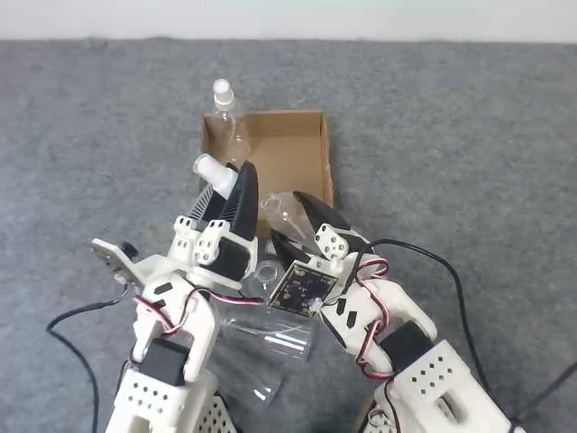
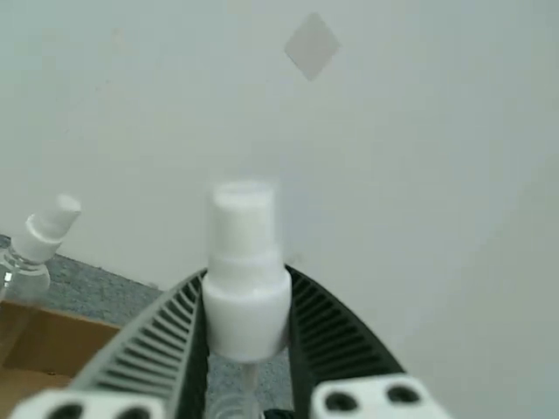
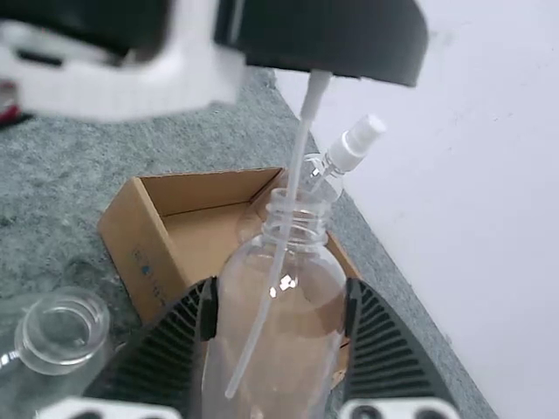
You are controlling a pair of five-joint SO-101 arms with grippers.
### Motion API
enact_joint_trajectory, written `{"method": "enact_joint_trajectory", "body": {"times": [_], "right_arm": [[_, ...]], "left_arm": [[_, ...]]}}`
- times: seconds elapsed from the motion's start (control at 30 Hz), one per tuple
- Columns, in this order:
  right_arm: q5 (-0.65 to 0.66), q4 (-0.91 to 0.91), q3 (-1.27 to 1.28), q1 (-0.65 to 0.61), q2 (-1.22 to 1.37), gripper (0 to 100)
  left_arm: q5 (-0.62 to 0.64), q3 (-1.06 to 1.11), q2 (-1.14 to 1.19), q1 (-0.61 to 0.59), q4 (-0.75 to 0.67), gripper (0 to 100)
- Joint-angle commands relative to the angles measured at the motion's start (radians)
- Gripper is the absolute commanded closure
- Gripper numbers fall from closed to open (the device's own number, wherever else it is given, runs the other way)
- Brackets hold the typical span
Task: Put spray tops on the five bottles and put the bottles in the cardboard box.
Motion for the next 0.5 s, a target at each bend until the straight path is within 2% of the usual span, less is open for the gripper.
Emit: {"method": "enact_joint_trajectory", "body": {"times": [0.0, 0.17, 0.37, 0.47], "right_arm": [[0.005, -0.025, -0.009, -0.004, -0.03, 94.5], [-0.017, -0.025, -0.014, -0.004, -0.03, 94.5], [-0.063, -0.025, -0.015, -0.002, -0.03, 94.5], [-0.063, -0.025, -0.015, -0.002, -0.03, 94.5]], "left_arm": [[-0.008, -0.007, -0.005, 0.011, -0.028, 99], [-0.021, -0.007, -0.009, 0.051, 0.034, 98], [-0.044, -0.01, -0.009, 0.098, 0.098, 85], [-0.048, -0.01, -0.009, 0.103, 0.109, 84]]}}
